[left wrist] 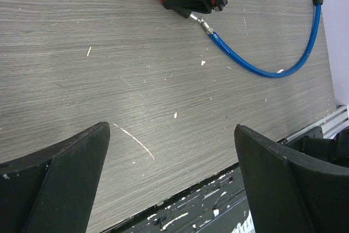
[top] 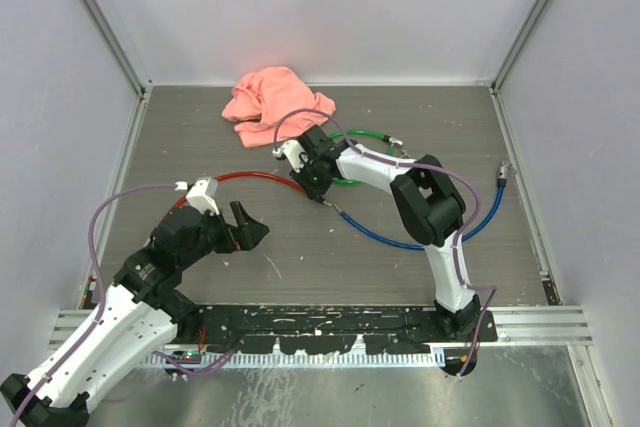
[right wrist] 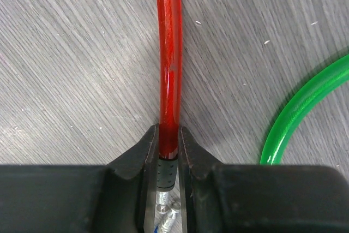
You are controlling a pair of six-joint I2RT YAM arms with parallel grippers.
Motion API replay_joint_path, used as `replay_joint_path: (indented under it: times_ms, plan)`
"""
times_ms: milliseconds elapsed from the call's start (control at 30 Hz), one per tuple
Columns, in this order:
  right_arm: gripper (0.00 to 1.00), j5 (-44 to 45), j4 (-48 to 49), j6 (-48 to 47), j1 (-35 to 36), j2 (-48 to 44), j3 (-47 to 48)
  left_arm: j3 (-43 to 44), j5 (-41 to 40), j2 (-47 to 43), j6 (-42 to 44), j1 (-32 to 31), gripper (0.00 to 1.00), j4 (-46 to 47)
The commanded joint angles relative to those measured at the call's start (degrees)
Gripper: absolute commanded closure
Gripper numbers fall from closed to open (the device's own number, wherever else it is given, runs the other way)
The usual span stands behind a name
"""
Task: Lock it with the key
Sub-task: Pick up the lock from the center of the board.
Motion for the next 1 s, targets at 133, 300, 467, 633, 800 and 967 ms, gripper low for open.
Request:
replay_joint_path:
  times_ms: [133, 300, 467, 633, 800, 967]
  plan:
    - [0.99, -0.4, 2.1, 0.9, -0.4, -4.0, -0.4, 1.6, 2.0, 0.6, -1.6, 0.2, 0.01, 1.6]
    - [0.99, -7.0, 2.9, 2.2, -3.1, -10.4, -3.1, 0.2, 4.3, 0.3, -4.5, 0.2, 0.01, 6.1]
    - [0.99, -17.7, 2.7, 5.4, -8.4, -15.2, -6.5, -3.4, 6.8, 0.3, -11.0, 0.2, 0.01, 17.8]
    - [0.99, -25.9, 1.8, 7.5, -12.0, -19.4, -10.6, -6.3, 6.4, 2.2, -18.0, 0.2, 0.01, 31.4]
    - [0.99, -31.4, 1.5, 9.2, -13.9, -24.3, -13.8, -6.5, 4.1, 5.9, -21.4, -0.2, 0.02, 39.8]
    - [0.99, -34.5, 5.7, 11.6, -14.7, -29.2, -18.0, -7.3, -2.1, 10.0, -22.4, -4.4, 0.02, 46.6]
